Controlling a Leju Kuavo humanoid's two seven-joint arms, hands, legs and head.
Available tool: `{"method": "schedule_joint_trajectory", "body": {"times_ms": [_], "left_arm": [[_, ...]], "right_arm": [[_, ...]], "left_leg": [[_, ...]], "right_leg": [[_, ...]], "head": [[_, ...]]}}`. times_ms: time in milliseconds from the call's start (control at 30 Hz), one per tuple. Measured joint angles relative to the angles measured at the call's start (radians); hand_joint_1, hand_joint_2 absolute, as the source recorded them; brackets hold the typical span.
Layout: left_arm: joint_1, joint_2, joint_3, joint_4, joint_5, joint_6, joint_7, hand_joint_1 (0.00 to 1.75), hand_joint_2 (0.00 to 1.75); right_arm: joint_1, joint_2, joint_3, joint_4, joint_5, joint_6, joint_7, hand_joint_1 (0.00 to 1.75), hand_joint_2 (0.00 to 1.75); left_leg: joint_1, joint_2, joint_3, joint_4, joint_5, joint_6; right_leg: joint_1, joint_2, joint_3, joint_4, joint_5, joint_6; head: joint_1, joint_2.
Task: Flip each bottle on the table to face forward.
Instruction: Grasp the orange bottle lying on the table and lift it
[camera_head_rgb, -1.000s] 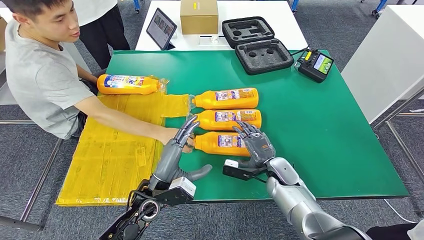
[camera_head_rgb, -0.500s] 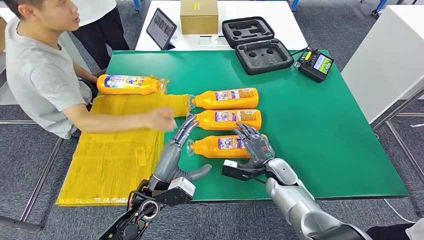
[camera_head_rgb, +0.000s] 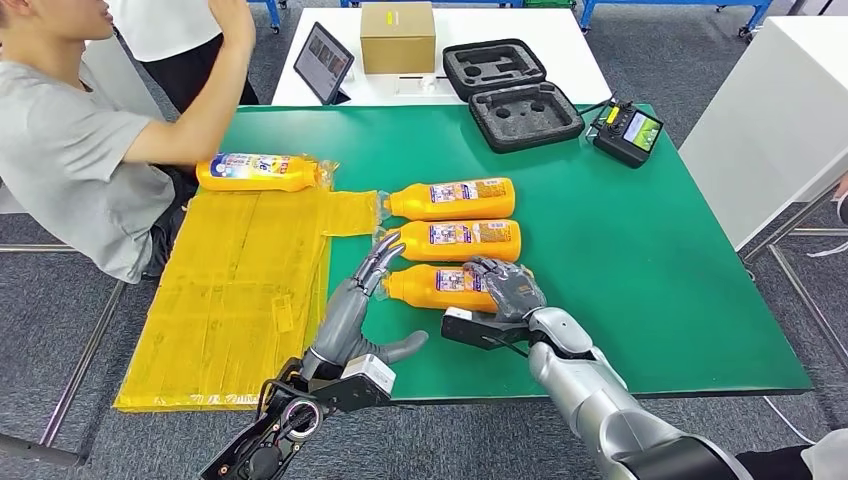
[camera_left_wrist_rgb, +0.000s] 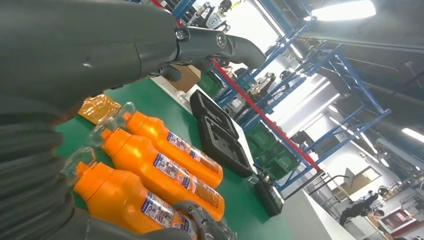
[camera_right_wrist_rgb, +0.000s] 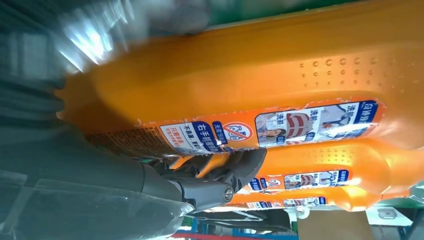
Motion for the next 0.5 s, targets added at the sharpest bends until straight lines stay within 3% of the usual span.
{"method": "schedule_joint_trajectory", "body": {"times_ms": [333, 500], "left_arm": [[0.0, 0.0, 0.0, 0.006, 0.001, 0.0, 0.001, 0.0, 1.75], [0.0, 0.0, 0.0, 0.007, 0.0, 0.001, 0.001, 0.0, 1.75]], "right_arm": [[-0.007, -0.005, 0.0, 0.011, 0.012, 0.028, 0.025, 1.65, 1.75], [-0.007, -0.004, -0.001, 0.014, 0.013, 0.032, 0.031, 1.75, 1.75]], "left_leg": [[0.0, 0.0, 0.001, 0.0, 0.001, 0.001], [0.0, 0.0, 0.001, 0.0, 0.001, 0.001]], "right_leg": [[0.0, 0.0, 0.002, 0.0, 0.0, 0.0], [0.0, 0.0, 0.002, 0.0, 0.0, 0.0]], "head": [[0.0, 0.0], [0.0, 0.0]]}}
